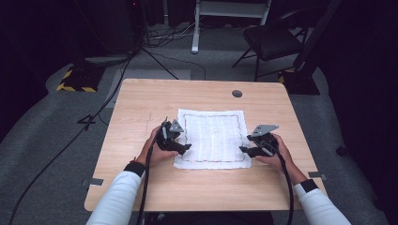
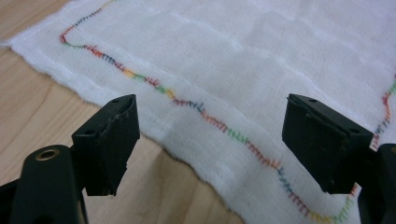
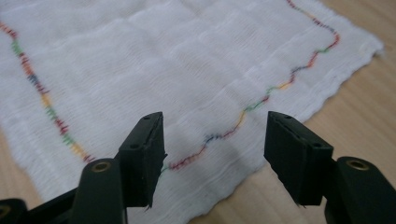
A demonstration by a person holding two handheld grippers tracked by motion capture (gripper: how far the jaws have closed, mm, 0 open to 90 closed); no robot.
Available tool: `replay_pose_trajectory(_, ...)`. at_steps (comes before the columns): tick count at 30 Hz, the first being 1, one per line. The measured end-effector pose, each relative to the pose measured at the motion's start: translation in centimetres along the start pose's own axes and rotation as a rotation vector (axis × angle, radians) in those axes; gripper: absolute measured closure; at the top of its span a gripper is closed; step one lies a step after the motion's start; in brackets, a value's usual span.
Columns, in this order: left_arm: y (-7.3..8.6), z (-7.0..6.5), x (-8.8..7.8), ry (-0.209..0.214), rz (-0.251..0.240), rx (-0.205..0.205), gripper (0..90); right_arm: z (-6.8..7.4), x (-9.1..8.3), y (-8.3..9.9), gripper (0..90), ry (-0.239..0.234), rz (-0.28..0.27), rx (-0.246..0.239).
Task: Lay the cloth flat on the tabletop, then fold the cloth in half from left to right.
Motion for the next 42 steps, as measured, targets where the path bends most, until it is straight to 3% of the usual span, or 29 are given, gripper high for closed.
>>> replay_pose_trajectory(4, 1.2, -1.3, -0.2, -0.024, 0.054, 0.033, 20.0, 0.5, -0.1, 1.2, 35.9, 0.019, 0.028, -0.032)
replay_pose_trajectory(13, 2.1, -2.2, -1.1, -0.030, 0.043, 0.028, 22.9, 0.4, -0.8, 2.7, 35.9, 0.018, 0.040, 0.018)
replay_pose_trajectory(15, 2.3, -2.5, -1.2, -0.020, 0.037, 0.025, 23.0, 0.6, -1.0, 2.9, 36.5, 0.026, 0.040, 0.025)
replay_pose_trajectory(18, 2.4, -2.8, -1.3, -0.007, 0.031, 0.026, 23.1, 1.1, -1.4, 3.3, 37.7, 0.046, 0.036, -0.001)
replay_pose_trajectory(21, 2.6, -3.3, -1.4, 0.027, 0.033, 0.008, 23.0, 1.4, -1.9, 3.8, 37.8, 0.041, 0.043, 0.002)
replay_pose_trajectory(28, 2.9, -4.7, -1.8, 0.055, 0.013, 0.039, 23.0, 2.1, -2.8, 4.9, 38.1, 0.031, 0.045, 0.012)
replay_pose_trajectory(30, 3.0, -5.0, -2.0, 0.073, 0.017, 0.024, 23.0, 2.4, -3.2, 5.3, 38.1, 0.029, 0.044, 0.010)
replay_pose_trajectory(34, 3.3, -5.9, -2.6, 0.074, 0.026, 0.032, 22.1, 2.8, -3.7, 5.9, 38.1, 0.014, 0.053, 0.008)
replay_pose_trajectory(38, 3.5, -5.9, -3.0, 0.053, 0.038, 0.036, 16.9, 3.1, -4.0, 6.1, 35.1, 0.001, 0.059, 0.006)
replay_pose_trajectory(42, 3.4, -4.7, -3.4, 0.017, 0.020, -0.007, 17.1, 3.3, -4.3, 5.4, 33.1, -0.018, 0.027, 0.011)
Point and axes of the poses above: each handheld gripper's, and its own axes: x roughly forward along the jaws, y roughly out of its underside, z roughly to its left, the point moved 4 cm from there along x, roughly forward along the jaws, and after that the axes turned 9 degrees about x, right-handed, at the moved point
